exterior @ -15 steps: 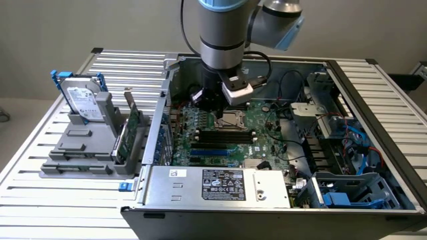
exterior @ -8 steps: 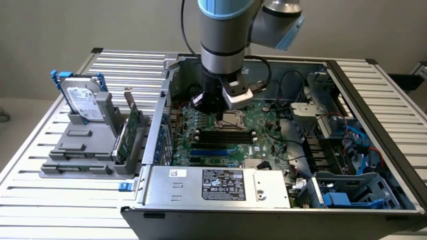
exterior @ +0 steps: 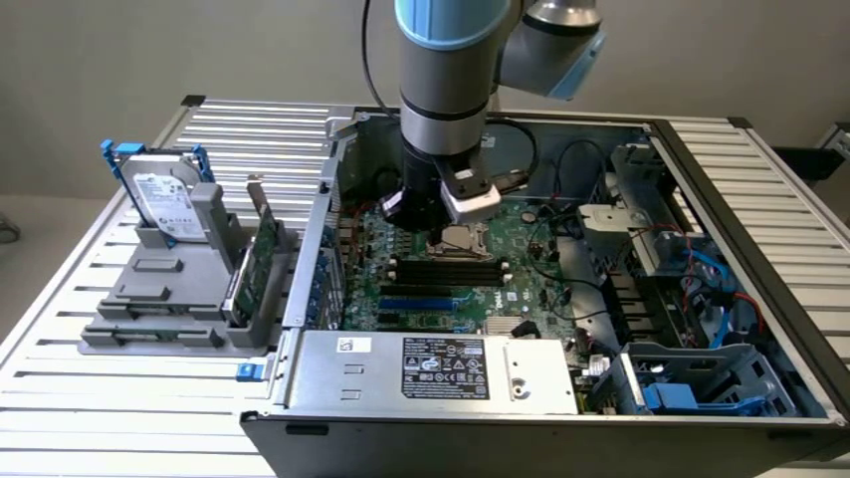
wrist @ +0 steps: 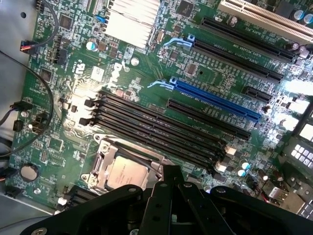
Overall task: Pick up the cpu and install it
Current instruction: 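Install the first cpu locking lever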
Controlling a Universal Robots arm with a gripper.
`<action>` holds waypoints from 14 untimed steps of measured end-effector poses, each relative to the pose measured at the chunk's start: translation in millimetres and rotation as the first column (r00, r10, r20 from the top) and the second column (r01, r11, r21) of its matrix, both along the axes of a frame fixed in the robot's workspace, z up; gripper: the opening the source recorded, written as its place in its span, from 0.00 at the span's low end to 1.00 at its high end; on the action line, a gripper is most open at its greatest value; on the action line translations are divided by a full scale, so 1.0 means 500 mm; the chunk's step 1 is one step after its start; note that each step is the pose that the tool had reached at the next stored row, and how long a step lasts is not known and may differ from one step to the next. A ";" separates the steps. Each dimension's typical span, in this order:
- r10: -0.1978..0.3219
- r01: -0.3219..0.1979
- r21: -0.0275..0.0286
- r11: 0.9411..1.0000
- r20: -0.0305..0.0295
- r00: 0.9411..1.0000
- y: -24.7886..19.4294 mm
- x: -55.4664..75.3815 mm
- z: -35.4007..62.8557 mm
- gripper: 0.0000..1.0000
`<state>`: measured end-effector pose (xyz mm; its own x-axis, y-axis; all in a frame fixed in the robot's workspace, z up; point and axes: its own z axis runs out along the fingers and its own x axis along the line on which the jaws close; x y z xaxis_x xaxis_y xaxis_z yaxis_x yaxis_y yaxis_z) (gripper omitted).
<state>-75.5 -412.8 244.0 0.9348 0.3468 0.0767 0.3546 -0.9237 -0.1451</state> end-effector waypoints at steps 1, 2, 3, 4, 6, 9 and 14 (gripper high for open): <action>-0.003 0.003 0.000 1.000 -0.003 1.000 -0.0002 0.000 -0.002 0.11; -0.005 0.005 0.000 1.000 -0.006 1.000 -0.0003 0.000 -0.003 0.11; -0.008 0.008 0.000 1.000 -0.009 1.000 -0.0004 0.000 -0.004 0.11; -0.011 0.011 0.001 1.000 -0.012 1.000 -0.0004 0.000 -0.006 0.11; -0.016 0.016 0.001 1.000 -0.019 1.000 -0.0004 0.000 -0.008 0.11; -0.022 0.022 0.002 1.000 -0.027 0.999 -0.0005 0.000 -0.012 0.11; -0.025 0.025 0.006 1.000 -0.029 0.999 -0.0005 0.000 -0.023 0.11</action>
<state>-75.6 -413.0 232.5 0.9449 0.3232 0.0522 0.3274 -0.9311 -0.1611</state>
